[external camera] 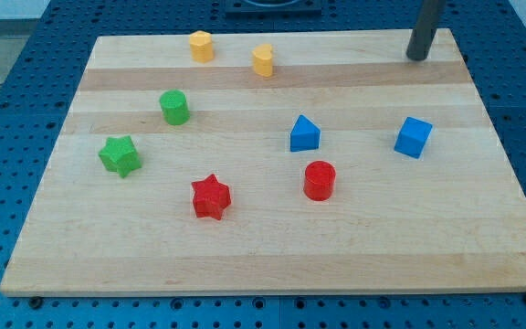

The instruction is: Push the red circle above the red star

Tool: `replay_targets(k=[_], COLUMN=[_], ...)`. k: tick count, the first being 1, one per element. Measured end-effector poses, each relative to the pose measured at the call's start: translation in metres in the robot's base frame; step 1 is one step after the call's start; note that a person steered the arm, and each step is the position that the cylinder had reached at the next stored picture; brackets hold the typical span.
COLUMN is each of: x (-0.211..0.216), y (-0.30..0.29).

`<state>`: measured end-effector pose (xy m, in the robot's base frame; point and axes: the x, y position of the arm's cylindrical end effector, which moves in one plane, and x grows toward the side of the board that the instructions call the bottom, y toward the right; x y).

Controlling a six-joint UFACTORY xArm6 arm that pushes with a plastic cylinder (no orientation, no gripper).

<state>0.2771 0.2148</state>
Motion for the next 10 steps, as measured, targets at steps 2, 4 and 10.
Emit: replay_targets(k=[2, 4, 10], x=[0.073, 0.112, 0.238], y=[-0.107, -0.117, -0.134])
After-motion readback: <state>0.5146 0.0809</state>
